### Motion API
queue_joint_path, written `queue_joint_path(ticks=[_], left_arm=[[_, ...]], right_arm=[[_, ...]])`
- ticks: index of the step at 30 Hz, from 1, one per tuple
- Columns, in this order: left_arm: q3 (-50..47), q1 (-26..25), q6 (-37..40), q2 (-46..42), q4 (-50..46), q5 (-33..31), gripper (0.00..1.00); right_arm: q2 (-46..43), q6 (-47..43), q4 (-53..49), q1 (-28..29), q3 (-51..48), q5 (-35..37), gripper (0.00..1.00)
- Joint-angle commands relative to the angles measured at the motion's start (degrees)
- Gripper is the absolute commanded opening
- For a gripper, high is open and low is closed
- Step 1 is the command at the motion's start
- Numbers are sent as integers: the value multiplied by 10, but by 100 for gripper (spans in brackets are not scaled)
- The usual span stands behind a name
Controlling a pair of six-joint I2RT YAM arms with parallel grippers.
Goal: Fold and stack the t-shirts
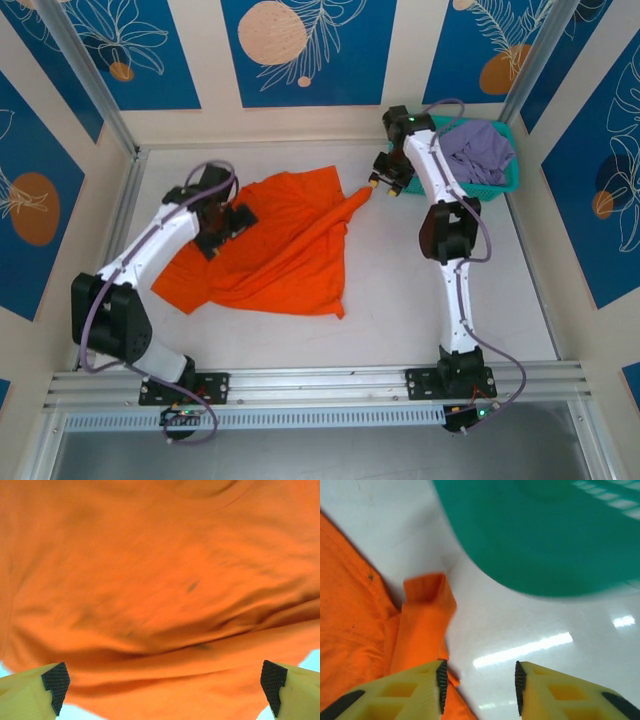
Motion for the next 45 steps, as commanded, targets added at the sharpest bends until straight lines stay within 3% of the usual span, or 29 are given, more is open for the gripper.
queue_joint_path(ticks=[1, 5, 9, 13, 16, 21, 27, 32, 37, 42, 45], left_arm=[[119, -1, 147, 118, -31, -23, 100], [276, -5, 224, 255, -44, -10, 100], [481, -25, 268, 404, -86, -44, 100], [654, -54, 307, 536, -93, -100, 100], [728, -60, 320, 604, -79, -117, 100], [729, -61, 325, 641, -31, -126, 98], [729, -61, 318, 667, 2, -127, 77], [729, -59, 318, 684, 20, -121, 71], [729, -46, 283, 684, 11, -160, 19], [726, 9, 215, 658, -23, -207, 0], [715, 51, 188, 632, -40, -251, 0]], right_arm=[[-155, 5, 56, 17, -123, -9, 55], [-330, 11, 197, 29, -374, -62, 70], [-436, 28, 276, 69, -585, -161, 68], [-469, 61, 290, 142, -718, -158, 63], [-469, 88, 312, 173, -778, -166, 60], [-423, 94, 344, 206, -806, -204, 57], [-362, 101, 373, 245, -791, -230, 48], [-313, 114, 356, 276, -768, -221, 39], [-308, 137, 338, 280, -779, -189, 13], [-324, 137, 293, 247, -776, -135, 3], [-338, 128, 273, 209, -768, -106, 0]])
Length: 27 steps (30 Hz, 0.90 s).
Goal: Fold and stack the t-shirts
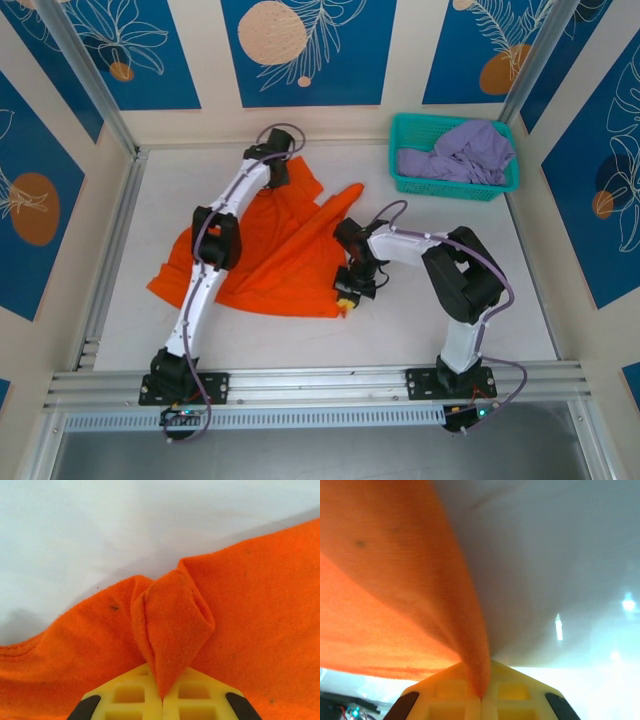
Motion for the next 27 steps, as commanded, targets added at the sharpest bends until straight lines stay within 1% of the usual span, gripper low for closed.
queue_joint_path(ticks=[1, 5, 8, 9, 10, 11, 12, 13, 14, 15, 16, 17, 19, 20, 22, 26, 27], left_arm=[[-9, 72, -51, -49, -35, -73, 0], [-23, 123, -80, -73, -33, -72, 0], [-23, 139, -88, -81, -27, -65, 0], [-21, 141, -86, -82, -25, -61, 2], [-18, 143, -84, -83, -24, -53, 11], [-13, 145, -82, -83, -27, -42, 22], [-5, 146, -81, -84, -36, -32, 28], [1, 147, -79, -89, -46, -24, 39], [2, 147, -76, -101, -58, -18, 60], [-1, 148, -75, -112, -72, -16, 76], [-6, 148, -72, -128, -85, -10, 91], [-16, 148, -67, -149, -96, -4, 99], [-65, 148, -64, -199, -116, 0, 100], [-110, 148, -68, -237, -119, 0, 100], [-232, 148, -74, -318, -91, 27, 100], [-496, 143, -112, -484, -53, 91, 100], [-546, 140, -113, -515, -51, 105, 97]], right_arm=[[-20, -5, -59, -47, 12, 70, 0], [-31, -20, -77, -96, 42, 92, 0], [-30, -31, -91, -120, 72, 107, 0], [-29, -34, -95, -124, 81, 108, 0], [-26, -38, -98, -127, 91, 104, 0], [-26, -47, -93, -127, 98, 93, 4], [-26, -54, -92, -125, 105, 88, 9], [-28, -57, -97, -123, 114, 89, 15], [-30, -59, -102, -123, 121, 88, 23], [-36, -61, -107, -124, 127, 88, 34], [-44, -62, -116, -126, 133, 91, 46], [-53, -62, -125, -129, 136, 97, 53], [-80, -65, -133, -140, 133, 107, 60], [-96, -64, -130, -147, 122, 107, 61], [-128, -60, -117, -161, 89, 95, 63], [-180, -49, -82, -187, -7, 49, 63], [-187, -45, -73, -190, -30, 38, 62]])
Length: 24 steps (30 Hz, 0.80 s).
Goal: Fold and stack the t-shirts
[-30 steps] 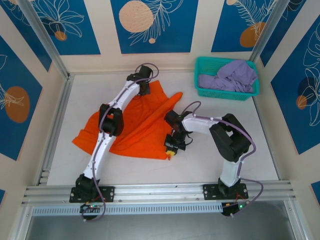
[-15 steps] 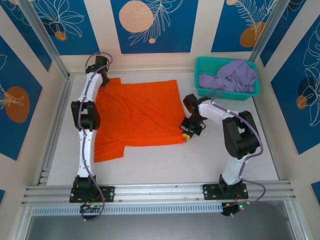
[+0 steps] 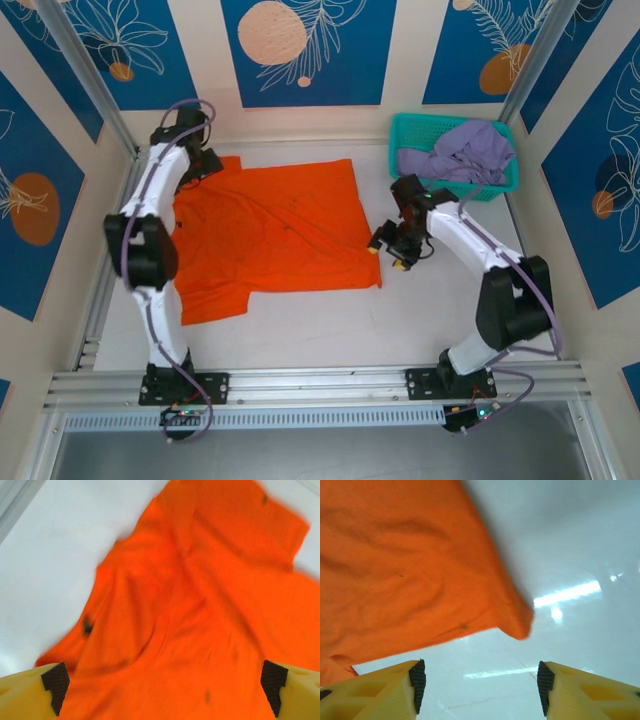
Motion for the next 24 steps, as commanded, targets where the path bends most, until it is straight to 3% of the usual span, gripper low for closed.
queue_joint_path(ticks=[1, 7, 10, 17, 24], left_arm=[[-153, -9, -31, -91, -18, 60, 92], [-377, -18, -86, -277, -102, 21, 77], [-452, -21, -114, -354, -121, 47, 71], [-595, -37, -165, -429, -118, 129, 70], [-631, -36, -175, -430, -121, 81, 65]], right_arm=[[-21, 18, 20, -10, -85, -57, 61], [-54, 54, 86, -30, -189, -104, 50], [-70, 81, 112, -38, -218, -116, 48], [-87, 184, 204, -56, -272, -151, 44], [-77, 266, 272, -60, -293, -163, 38]])
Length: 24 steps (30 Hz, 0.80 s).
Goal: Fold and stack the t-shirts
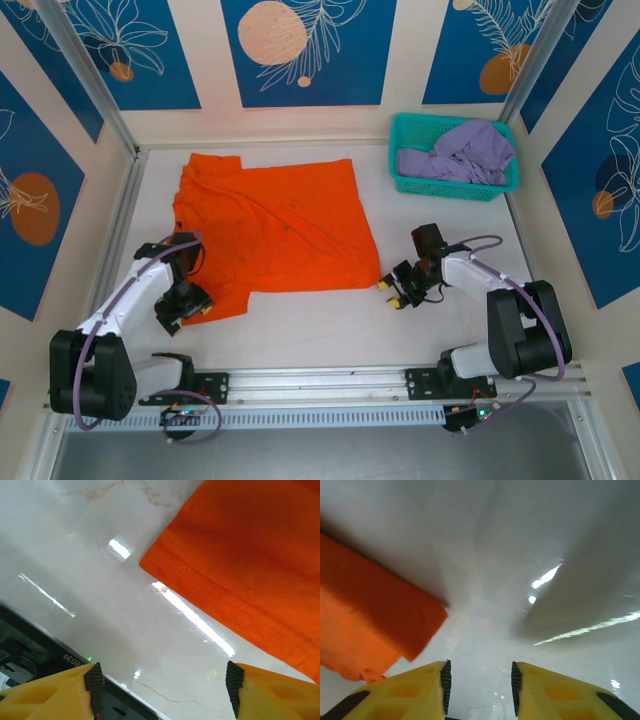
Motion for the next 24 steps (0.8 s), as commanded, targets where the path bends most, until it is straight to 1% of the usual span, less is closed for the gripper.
queue_joint_path(ticks=[1, 3, 5, 8, 10, 14, 16, 17, 21, 24], left_arm=[[-19, -2, -28, -11, -12, -26, 64], [-35, 0, -47, -25, -5, -28, 62], [-44, 2, -68, -40, -4, -40, 63], [-54, 16, -102, -59, -11, -61, 65], [-63, 28, -122, -69, -13, -70, 66], [-80, 54, -143, -70, -1, -70, 68], [-93, 66, -147, -62, 19, -62, 68], [-99, 71, -147, -57, 31, -55, 68], [-121, 82, -141, -41, 89, -16, 66], [-131, 92, -134, -33, 117, -1, 62]], right_arm=[[-4, 77, 46, -4, -15, -23, 37], [-25, 114, 60, -4, -31, -14, 36], [-57, 155, 74, -6, -54, -3, 38], [-102, 204, 67, -10, -79, 16, 43], [-115, 226, 70, -14, -91, 13, 46], [-95, 236, 88, -16, -88, -4, 49], [-81, 239, 96, -16, -81, -6, 53], [-77, 247, 102, -16, -81, -7, 53], [-64, 268, 137, -18, -83, -8, 52], [-54, 280, 152, -18, -79, -11, 49]])
